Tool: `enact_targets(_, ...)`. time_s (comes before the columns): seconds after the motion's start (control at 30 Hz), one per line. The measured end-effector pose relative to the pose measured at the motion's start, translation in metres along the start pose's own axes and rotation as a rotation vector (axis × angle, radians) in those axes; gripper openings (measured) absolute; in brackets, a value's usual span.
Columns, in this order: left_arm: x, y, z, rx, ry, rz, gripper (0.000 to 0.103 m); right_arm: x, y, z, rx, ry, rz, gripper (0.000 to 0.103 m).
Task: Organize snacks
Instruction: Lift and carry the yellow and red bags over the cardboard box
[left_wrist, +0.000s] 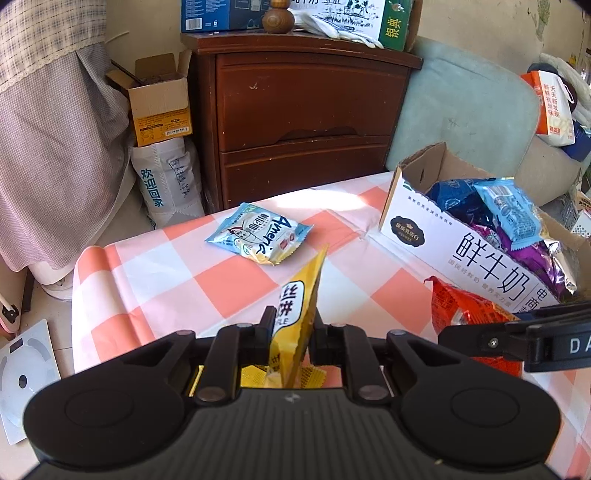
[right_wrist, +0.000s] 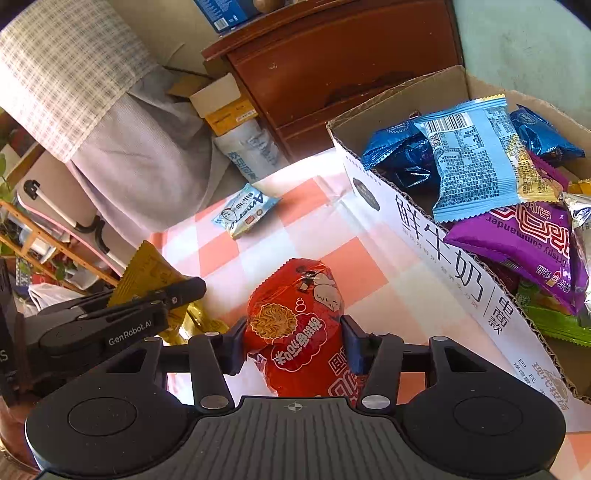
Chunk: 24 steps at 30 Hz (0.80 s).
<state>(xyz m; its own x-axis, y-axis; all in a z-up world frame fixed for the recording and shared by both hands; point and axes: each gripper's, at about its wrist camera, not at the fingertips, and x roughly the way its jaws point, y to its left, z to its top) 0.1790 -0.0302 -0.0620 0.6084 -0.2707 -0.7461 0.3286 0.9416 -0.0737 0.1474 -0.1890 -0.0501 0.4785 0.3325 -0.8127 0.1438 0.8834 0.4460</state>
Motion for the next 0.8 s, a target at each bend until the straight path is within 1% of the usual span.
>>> enact_targets(0.07, -0.002, -0.005, 0.000, 0.007, -0.004, -0.005, 0.014, -0.002, -0.002, 0.000, 0.011, -0.011, -0.007, 0.048)
enact_targets(0.17, -0.005, -0.012, 0.001, 0.025, -0.015, -0.006, 0.014, -0.004, -0.003, 0.001, 0.022, -0.014, 0.008, 0.046)
enact_targets(0.43, -0.003, -0.017, 0.004, 0.029, -0.014, -0.008, 0.015, -0.004, -0.008, 0.003, 0.051, -0.025, -0.010, 0.045)
enact_targets(0.57, -0.004, -0.020, 0.006, 0.024, -0.016, -0.010, 0.015, -0.009, -0.007, 0.005, 0.054, -0.038, 0.007, 0.042)
enact_targets(0.8, -0.008, -0.025, 0.009, 0.024, -0.032, -0.009, 0.015, -0.013, -0.003, 0.007, 0.043, -0.073, -0.001, 0.038)
